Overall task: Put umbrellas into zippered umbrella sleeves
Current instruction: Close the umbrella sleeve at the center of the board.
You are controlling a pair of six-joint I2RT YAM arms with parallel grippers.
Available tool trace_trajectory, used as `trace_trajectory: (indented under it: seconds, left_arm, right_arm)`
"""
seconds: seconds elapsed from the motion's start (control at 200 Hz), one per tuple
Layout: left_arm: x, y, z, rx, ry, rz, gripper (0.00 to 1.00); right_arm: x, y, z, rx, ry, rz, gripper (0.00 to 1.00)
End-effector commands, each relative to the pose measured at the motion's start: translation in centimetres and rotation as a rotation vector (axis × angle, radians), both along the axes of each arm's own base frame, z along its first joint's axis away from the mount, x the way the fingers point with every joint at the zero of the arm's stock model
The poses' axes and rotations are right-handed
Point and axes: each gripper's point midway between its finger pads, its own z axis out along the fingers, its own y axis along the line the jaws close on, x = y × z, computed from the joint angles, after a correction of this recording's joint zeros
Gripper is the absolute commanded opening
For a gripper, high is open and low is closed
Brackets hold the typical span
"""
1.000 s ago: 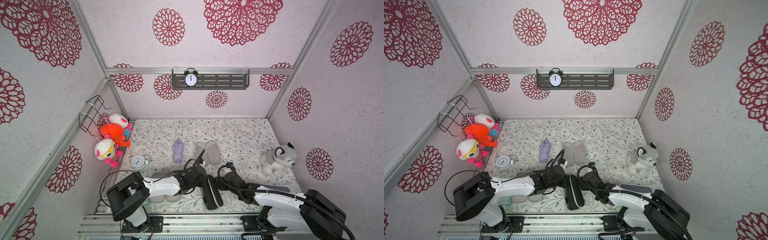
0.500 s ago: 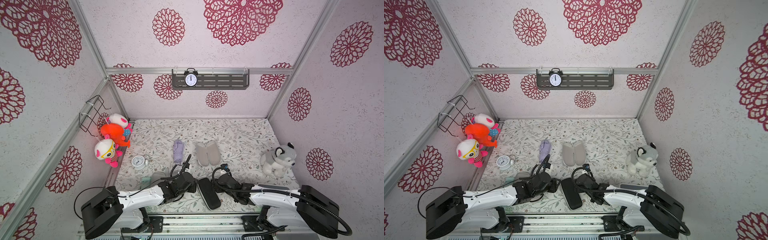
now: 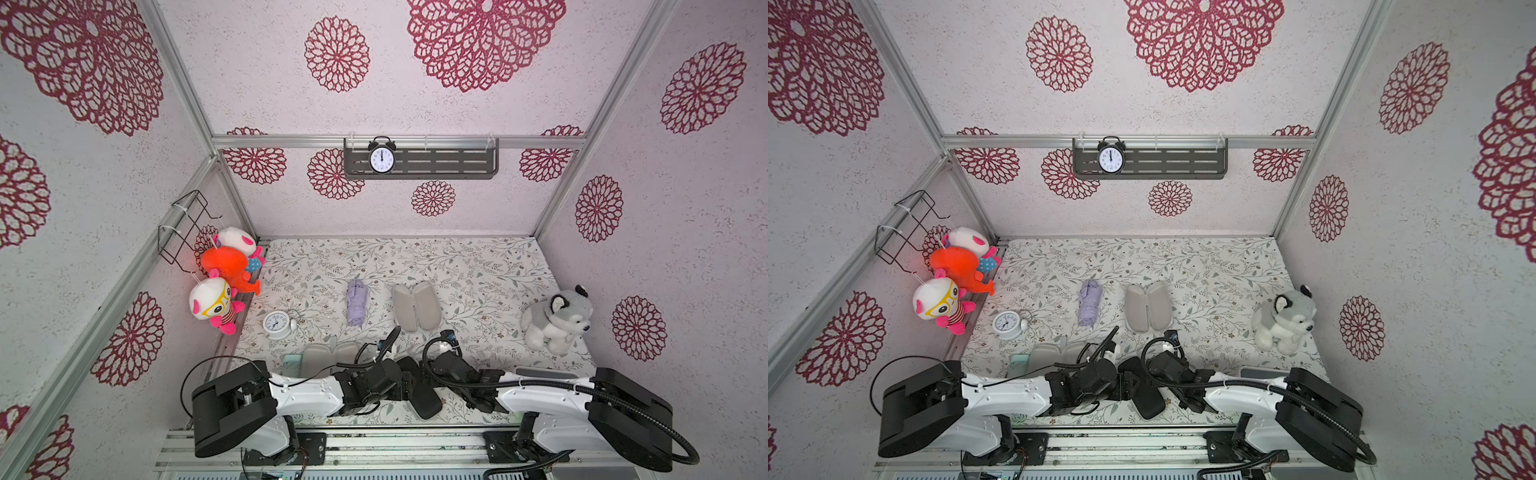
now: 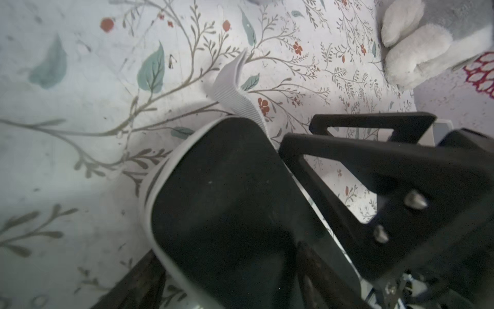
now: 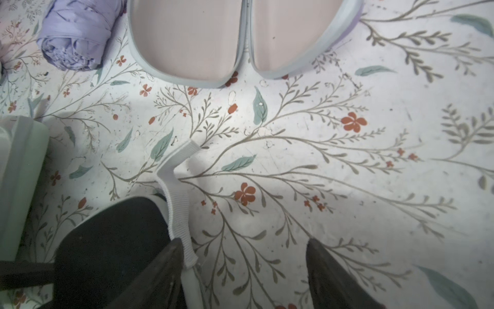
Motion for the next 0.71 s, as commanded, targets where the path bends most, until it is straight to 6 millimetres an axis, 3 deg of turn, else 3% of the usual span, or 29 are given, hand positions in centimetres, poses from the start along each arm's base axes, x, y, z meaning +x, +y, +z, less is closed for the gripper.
trace_trajectory:
  seconds: [0.0, 0.18, 0.385, 0.545, 0.7]
  left_arm:
    - [-0.2, -1.7, 0.2, -0.056, 0.028, -0.004, 0.6]
    - [-0.9, -1.7, -1.8, -0.056, 0.067, -0.011, 0.54]
    - [-0.7, 0.0, -2.6, 0.026, 0.051, 0.005, 0.46]
    - [-1.4, 1.1, -5.0, 0.055, 0.101, 0.013, 0.29]
    - [-2.1, 1.4, -7.1, 0.048, 0.164, 0.008, 0.22]
  right_arm:
    - [-0.6, -0.3, 0.9, 0.029, -0.009, 0.019, 0.74]
    - [-1.2, -0.2, 3.2, 0.177, -0.021, 0.106, 0.78]
    - [-2.5, 0.5, 0.8, 0.303, 0.118, 0.179, 0.83]
    - [-3.5, 1.4, -0.4, 0.348, 0.19, 0.217, 0.79]
    - [-4.6, 1.8, -1.6, 0.382, 0.246, 0.241, 0.78]
